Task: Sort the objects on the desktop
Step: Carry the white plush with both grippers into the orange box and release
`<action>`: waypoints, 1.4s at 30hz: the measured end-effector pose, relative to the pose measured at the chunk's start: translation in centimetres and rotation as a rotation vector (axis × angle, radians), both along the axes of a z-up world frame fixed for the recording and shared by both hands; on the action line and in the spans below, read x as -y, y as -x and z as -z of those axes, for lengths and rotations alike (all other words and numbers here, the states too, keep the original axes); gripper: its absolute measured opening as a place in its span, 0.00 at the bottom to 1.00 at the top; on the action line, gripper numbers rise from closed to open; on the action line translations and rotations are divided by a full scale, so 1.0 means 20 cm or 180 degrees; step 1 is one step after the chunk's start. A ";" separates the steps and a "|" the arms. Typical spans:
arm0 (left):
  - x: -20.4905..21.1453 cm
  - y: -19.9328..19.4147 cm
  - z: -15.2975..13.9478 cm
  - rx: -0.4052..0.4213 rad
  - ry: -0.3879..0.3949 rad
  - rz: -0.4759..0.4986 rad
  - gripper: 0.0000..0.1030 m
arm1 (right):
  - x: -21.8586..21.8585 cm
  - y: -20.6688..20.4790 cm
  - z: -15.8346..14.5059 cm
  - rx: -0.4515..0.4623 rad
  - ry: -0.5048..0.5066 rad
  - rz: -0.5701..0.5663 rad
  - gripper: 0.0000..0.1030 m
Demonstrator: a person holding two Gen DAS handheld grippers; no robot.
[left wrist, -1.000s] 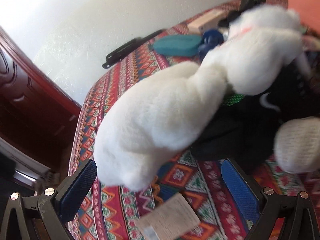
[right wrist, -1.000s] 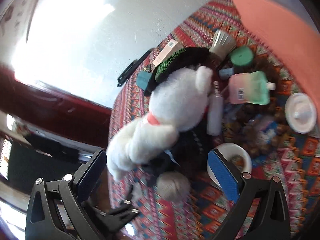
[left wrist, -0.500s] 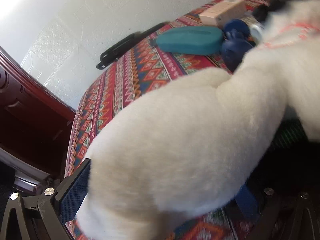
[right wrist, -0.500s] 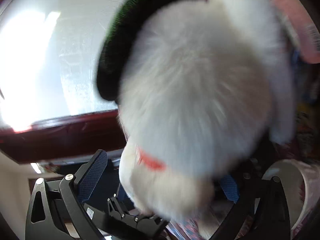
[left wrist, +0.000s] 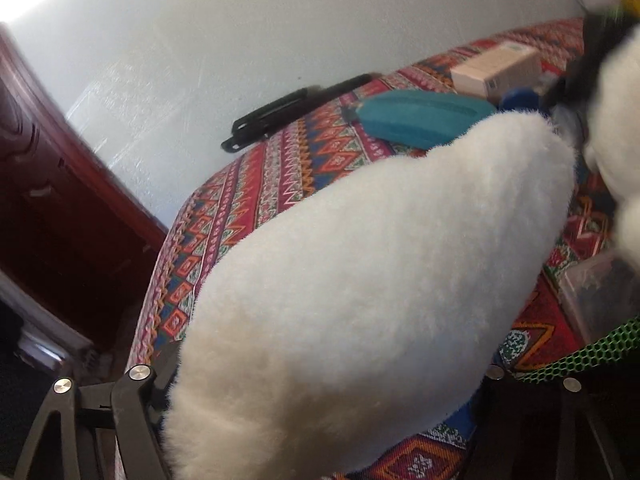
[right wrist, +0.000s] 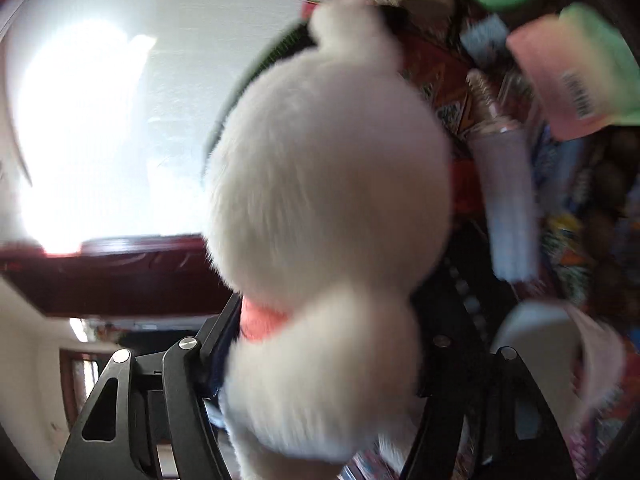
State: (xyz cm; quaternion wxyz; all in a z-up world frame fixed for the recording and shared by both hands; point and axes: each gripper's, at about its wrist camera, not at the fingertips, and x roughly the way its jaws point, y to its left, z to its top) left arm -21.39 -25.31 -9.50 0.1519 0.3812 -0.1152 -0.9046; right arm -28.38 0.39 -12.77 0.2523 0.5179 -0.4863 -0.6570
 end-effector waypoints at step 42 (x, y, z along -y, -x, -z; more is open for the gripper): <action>-1.72 -0.02 -0.79 0.0128 -0.2982 0.1530 0.77 | -1.98 -1.00 -1.03 -0.1639 -0.1194 0.0898 0.66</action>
